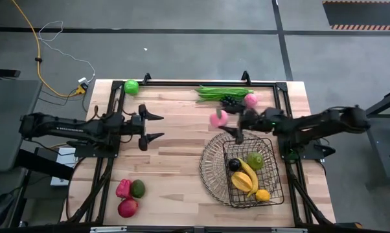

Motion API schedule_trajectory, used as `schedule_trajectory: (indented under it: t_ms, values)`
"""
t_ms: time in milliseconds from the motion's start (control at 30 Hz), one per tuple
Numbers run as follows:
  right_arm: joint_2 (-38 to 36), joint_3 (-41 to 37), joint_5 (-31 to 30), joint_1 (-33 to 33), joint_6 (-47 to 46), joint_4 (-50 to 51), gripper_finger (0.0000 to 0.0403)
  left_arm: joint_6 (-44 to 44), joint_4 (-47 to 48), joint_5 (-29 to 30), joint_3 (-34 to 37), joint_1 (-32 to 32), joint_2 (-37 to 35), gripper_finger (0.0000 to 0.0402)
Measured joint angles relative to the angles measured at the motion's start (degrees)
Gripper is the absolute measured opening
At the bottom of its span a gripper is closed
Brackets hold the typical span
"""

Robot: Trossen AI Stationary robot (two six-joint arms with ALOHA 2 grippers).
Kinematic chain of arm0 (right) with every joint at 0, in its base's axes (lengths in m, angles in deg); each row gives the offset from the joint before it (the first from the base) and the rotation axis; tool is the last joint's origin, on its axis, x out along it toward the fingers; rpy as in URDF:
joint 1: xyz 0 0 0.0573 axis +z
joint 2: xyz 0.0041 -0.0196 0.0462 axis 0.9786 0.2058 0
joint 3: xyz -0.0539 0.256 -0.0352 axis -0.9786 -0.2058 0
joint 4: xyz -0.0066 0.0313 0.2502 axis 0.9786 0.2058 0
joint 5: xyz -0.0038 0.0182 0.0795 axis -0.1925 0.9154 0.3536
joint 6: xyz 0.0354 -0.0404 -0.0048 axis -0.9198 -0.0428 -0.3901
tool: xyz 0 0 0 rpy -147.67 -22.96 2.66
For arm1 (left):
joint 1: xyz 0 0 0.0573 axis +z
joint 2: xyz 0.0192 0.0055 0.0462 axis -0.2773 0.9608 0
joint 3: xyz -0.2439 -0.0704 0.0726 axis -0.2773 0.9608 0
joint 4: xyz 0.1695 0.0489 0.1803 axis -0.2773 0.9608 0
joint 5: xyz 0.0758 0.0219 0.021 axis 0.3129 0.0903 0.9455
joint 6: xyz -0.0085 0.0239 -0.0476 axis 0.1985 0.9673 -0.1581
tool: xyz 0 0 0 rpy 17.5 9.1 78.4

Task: Build produce basket
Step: Put the left peach into the wire basket

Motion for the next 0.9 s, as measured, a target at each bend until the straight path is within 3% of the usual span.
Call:
schedule_trajectory:
  t_ms: [100, 900]
  values:
    - [-3.0, -1.2, 0.1, 0.8, -0.2, 0.5, 0.0309, -0.6, -5.3, 0.2, 1.7, 0.0, -1.6, 0.0321]
    - [-3.3, -1.3, 0.2, 2.0, 1.3, 0.6, 0.0312, -2.1, -5.6, 0.9, 1.8, 0.1, -3.0, 0.0321]
